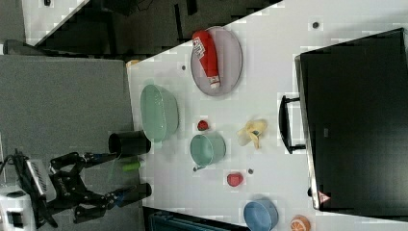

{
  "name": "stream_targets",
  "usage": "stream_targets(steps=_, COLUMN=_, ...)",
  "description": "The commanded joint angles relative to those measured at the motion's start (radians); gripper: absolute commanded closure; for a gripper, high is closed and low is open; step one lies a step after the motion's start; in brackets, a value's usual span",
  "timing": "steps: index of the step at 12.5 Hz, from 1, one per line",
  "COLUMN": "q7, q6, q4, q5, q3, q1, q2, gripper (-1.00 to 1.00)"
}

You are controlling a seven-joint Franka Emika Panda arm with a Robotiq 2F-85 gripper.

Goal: Pick banana from table and place on oven.

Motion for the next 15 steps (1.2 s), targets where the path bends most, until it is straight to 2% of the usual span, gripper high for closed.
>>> stream_targets(steps=1, q7=-0.013, q6=0.102, q4=-0.117, q5=0.007, q3=0.007, q1=0.006, q2=0.142, gripper=-1.00)
stream_targets(steps=10, q7=-0.014, q6=0.793, q4=-0.391, q5=0.007, q3=0.006, q1=0.006, q2=0.459, gripper=-1.00)
stream_targets(steps=15, q7=-0.013, q6=0.967, q4=-0.427, q5=0.007, q3=0.005, q1=0.006, q2=0.677, gripper=-1.00)
